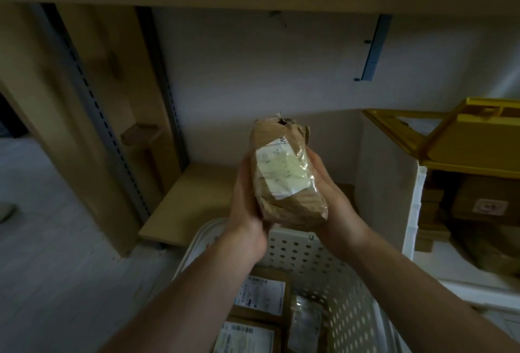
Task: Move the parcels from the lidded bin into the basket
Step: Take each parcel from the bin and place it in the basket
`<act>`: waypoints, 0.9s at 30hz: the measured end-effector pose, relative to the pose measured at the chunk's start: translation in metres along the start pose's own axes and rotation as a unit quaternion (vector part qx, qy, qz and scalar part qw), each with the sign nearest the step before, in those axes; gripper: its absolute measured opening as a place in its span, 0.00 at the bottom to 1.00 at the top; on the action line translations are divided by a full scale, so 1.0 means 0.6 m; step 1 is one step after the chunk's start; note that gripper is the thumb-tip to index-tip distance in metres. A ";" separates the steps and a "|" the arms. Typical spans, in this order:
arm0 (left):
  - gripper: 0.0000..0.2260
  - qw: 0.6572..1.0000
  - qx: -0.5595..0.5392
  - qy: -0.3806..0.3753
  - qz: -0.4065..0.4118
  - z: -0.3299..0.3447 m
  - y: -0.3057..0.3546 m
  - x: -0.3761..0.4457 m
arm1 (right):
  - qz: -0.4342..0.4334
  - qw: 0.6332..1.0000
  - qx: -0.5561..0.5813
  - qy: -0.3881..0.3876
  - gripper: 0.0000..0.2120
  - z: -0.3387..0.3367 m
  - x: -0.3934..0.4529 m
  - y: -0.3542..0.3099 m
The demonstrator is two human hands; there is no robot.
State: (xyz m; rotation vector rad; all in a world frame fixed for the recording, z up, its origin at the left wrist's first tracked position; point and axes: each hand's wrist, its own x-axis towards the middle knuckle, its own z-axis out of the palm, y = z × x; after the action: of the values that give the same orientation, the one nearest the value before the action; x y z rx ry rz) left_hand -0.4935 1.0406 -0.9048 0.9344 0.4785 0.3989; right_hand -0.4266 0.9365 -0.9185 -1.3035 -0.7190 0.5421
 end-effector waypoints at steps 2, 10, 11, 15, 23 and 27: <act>0.23 1.000 -0.001 -0.013 0.008 -0.001 0.003 -0.002 | -0.010 1.000 0.005 -0.009 0.28 -0.006 0.001 0.001; 0.29 0.996 -0.010 -0.079 0.041 0.007 0.005 -0.002 | -0.010 0.999 -0.025 0.017 0.18 -0.016 -0.005 0.005; 0.29 0.996 -0.003 -0.079 0.040 0.008 0.005 -0.001 | -0.008 0.999 -0.040 0.021 0.16 -0.016 -0.005 0.007; 0.28 0.996 0.012 -0.082 0.045 0.009 0.002 0.005 | -0.005 0.993 -0.093 0.074 0.12 -0.029 -0.001 0.024; 0.25 0.985 0.062 -0.161 0.017 0.002 -0.002 -0.010 | 0.073 0.985 -0.136 0.078 0.36 -0.060 0.037 0.062; 0.35 0.978 0.098 -0.182 0.031 -0.004 -0.001 0.000 | 0.112 0.984 -0.093 0.098 0.54 -0.068 0.045 0.063</act>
State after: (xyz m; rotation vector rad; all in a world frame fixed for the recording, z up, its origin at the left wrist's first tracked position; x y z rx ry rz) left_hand -0.4947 1.0417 -0.9067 1.1882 0.1553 0.2313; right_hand -0.3769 0.9362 -0.9550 -1.6014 -0.4699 0.5261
